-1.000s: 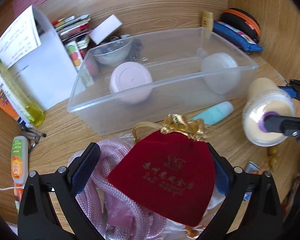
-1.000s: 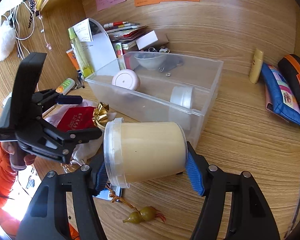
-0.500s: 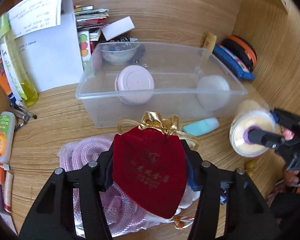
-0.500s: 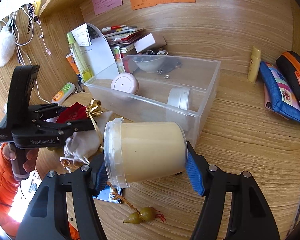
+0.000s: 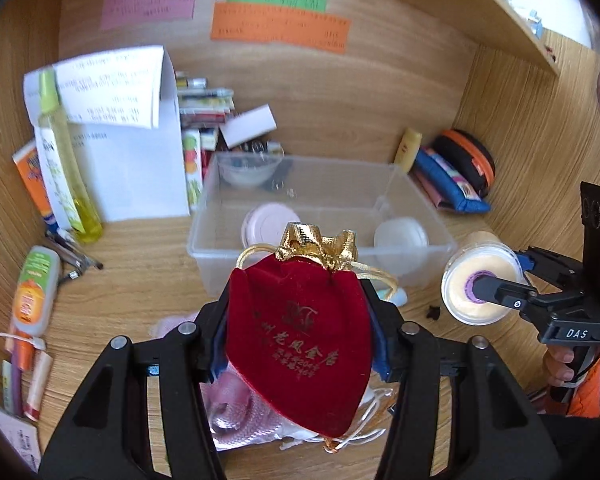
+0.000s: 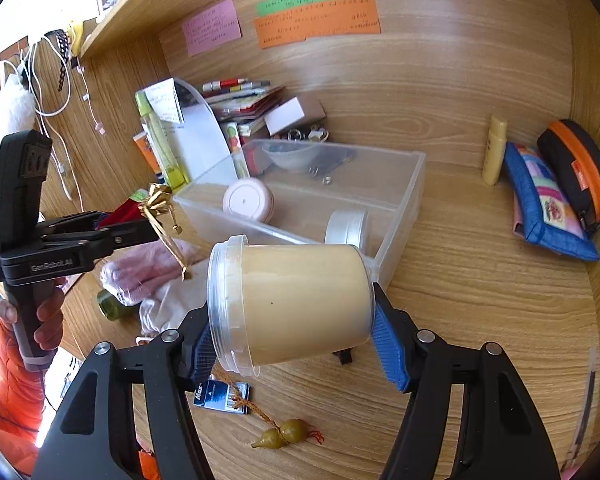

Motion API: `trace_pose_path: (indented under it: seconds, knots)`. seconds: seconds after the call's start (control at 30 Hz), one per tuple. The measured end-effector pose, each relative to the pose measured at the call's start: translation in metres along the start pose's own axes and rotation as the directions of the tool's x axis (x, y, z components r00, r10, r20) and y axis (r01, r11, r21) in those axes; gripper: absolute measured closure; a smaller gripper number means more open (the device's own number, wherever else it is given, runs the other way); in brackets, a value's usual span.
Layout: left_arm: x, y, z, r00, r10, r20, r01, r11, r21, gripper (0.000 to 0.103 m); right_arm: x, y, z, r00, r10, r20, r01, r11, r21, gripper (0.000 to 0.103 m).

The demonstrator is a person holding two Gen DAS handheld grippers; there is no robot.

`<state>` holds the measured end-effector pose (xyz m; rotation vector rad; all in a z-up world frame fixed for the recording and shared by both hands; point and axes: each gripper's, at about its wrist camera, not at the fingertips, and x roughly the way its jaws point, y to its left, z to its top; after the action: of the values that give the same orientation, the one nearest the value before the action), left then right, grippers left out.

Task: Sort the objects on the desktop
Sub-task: 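Carry the red pouch and cream jar over the clear box with both tools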

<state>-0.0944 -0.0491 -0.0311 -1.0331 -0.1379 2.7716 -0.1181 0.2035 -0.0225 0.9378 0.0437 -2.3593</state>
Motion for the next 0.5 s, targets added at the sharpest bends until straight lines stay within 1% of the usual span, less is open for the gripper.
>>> trace_pose_path:
  seconds: [0.03, 0.23, 0.3, 0.4, 0.5]
  knots:
    - [-0.004, -0.001, 0.002, 1.0, 0.014, 0.017, -0.014, 1.0, 0.005, 0.049, -0.002, 0.001, 0.002, 1.0, -0.004, 0.005, 0.004, 1.0, -0.003, 0.04]
    - [-0.017, 0.004, 0.015, 0.997, 0.017, 0.071, -0.018, 1.0, 0.007, 0.049, -0.01, 0.004, 0.018, 0.999, -0.022, 0.036, 0.023, 0.999, -0.03, 0.04]
    - [-0.019, 0.007, 0.021, 0.996, 0.021, 0.082, -0.022, 1.0, 0.005, 0.049, -0.012, 0.005, 0.025, 0.999, -0.026, 0.048, 0.027, 0.999, -0.035, 0.04]
    - [-0.019, 0.009, 0.029, 0.995, 0.046, 0.091, -0.047, 0.999, 0.009, 0.049, -0.012, 0.007, 0.038, 0.997, -0.044, 0.066, 0.046, 0.998, -0.038, 0.04]
    - [-0.016, 0.013, 0.038, 0.993, 0.069, 0.099, -0.072, 0.997, 0.02, 0.049, -0.012, 0.007, 0.048, 0.996, -0.041, 0.078, 0.044, 0.998, -0.044, 0.04]
